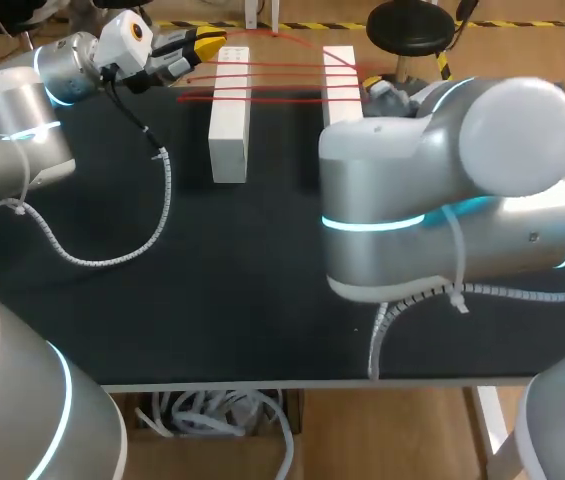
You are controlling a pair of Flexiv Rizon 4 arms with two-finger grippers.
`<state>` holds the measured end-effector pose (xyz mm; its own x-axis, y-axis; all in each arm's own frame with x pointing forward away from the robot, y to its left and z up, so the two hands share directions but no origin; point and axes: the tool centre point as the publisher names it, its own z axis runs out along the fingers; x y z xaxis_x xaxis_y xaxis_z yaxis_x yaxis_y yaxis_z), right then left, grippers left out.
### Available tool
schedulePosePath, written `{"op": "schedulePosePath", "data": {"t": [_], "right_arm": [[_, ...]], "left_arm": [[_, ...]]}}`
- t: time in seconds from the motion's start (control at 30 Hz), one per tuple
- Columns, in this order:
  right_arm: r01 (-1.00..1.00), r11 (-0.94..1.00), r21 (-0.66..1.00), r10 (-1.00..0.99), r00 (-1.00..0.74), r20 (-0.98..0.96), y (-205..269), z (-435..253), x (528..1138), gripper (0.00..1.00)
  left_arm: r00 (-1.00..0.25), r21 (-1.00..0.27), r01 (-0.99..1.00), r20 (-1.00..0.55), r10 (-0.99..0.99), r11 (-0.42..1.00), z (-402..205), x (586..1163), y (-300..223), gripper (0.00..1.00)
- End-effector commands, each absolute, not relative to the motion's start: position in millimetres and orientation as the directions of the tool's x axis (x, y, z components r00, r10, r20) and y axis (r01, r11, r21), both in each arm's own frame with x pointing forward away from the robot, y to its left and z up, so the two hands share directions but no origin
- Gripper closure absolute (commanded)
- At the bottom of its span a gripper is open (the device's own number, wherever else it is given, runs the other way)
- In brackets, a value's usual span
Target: Grab the tape and strap the tape.
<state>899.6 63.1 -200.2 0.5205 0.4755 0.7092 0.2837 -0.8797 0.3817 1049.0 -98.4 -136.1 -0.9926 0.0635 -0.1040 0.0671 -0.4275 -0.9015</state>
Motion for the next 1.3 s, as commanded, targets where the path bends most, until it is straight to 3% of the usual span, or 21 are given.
{"op": "schedulePosePath", "data": {"t": [0.03, 0.47, 0.77, 1.3], "right_arm": [[0.324, -0.899, 0.293, 0.428, 0.516, 0.742, 55.1, -197.2, 897.8, 0.00], [0.128, -0.992, -0.011, 0.074, 0.643, 0.762, 54.9, -203.9, 900.8, 0.00], [0.049, -0.991, -0.127, -0.071, 0.616, 0.785, 64.1, -189.8, 906.5, 0.00], [0.041, -0.980, -0.197, -0.129, 0.626, 0.769, 66.0, -180.7, 913.1, 0.00]], "left_arm": [[-0.993, -0.901, 0.067, -0.104, 0.063, -0.428, -136.3, 1049.1, -98.7, 1.00], [-0.993, -0.901, 0.067, -0.104, 0.063, -0.428, -136.3, 1049.1, -98.7, 1.00], [-0.993, -0.901, 0.067, -0.104, 0.063, -0.428, -136.3, 1049.1, -98.7, 1.00], [-0.993, -0.901, 0.067, -0.104, 0.063, -0.428, -136.3, 1049.1, -98.7, 1.00]]}}
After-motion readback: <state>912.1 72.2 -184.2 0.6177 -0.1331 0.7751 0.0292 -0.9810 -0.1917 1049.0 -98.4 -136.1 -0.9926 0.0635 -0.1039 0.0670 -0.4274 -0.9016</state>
